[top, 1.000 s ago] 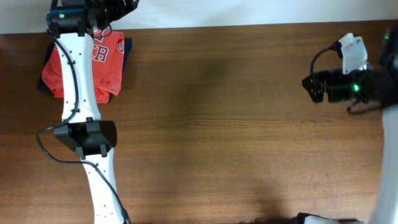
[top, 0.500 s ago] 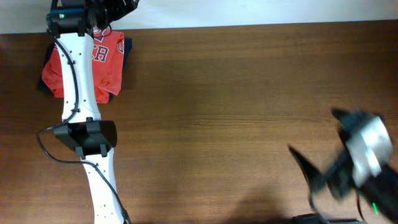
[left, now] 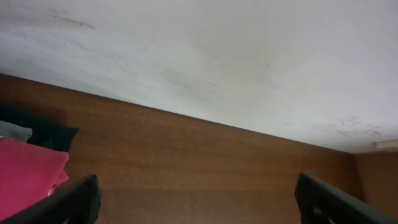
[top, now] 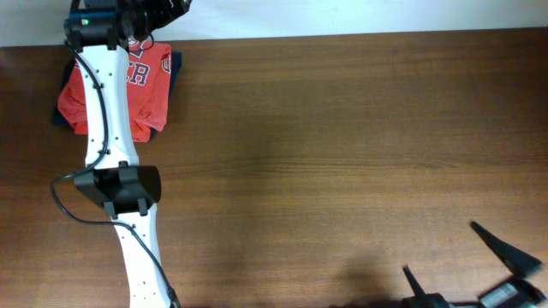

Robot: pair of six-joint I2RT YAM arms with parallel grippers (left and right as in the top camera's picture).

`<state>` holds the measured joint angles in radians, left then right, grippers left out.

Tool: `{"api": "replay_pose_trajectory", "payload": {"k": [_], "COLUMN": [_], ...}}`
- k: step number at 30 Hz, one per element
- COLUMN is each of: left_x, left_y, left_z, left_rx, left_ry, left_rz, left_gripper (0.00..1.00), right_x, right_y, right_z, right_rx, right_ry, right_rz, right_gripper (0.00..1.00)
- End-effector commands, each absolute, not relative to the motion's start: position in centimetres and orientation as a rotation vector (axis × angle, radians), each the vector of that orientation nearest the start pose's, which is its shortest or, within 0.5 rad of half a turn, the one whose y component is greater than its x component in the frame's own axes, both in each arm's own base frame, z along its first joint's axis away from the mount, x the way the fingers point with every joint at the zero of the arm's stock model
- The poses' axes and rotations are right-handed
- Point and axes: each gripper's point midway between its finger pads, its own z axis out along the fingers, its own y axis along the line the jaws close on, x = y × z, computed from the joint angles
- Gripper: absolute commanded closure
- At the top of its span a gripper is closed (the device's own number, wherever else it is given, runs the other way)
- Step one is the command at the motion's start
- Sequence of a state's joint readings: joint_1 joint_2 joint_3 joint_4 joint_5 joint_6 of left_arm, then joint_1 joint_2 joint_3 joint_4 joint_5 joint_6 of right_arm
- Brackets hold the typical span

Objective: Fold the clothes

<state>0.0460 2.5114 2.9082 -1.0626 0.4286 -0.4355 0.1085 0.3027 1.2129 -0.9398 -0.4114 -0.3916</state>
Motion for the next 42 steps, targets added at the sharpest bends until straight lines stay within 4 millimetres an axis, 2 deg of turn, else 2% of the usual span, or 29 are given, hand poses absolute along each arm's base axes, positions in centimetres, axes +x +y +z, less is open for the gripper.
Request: {"api": "replay_pose_trajectory", "payload": {"k": [1,7,12,20,24,34,42], "left_x": [61.8,61.8,61.8,61.8,61.8,61.8,61.8], "left_y": [-4.1,-4.1,-4.1,-4.1,-4.1,-4.1,-4.1], "left_z": [28.5,28.5,28.5,28.5,28.5,28.5,28.5], "left_rx": [-0.302,-0.302,-0.302,-0.302,-0.302,-0.302,-0.302], "left_ry": [2.220,2.220,2.220,2.220,2.220,2.220,2.220], "left_rz": [-0.678,-0.678,-0.678,-0.678,-0.678,-0.678,-0.678], "left_gripper": [0.01,0.01,0.01,0.01,0.01,0.01,0.01], "right_x": [11.1,15.3,17.8,21.1,21.7,22.7,23.7], "right_y": [8.4,9.9,10.3,8.0,7.1,6.5,6.1], "right_z": [38.9,35.5,33.3,29.5,27.7,24.2,20.0], "right_rx": [-0.697,-0.734,-0.714,-0.444,-0.374,-0.339,-0.324], "right_ry": [1.436,1.297,1.199,1.250,1.271,1.328,1.436], "right_rz": [0.129,0.145,0.147,0.195,0.185,0.160,0.153], "right_gripper": [0.01,0.01,0.01,0.01,0.01,0.01,0.01]}}
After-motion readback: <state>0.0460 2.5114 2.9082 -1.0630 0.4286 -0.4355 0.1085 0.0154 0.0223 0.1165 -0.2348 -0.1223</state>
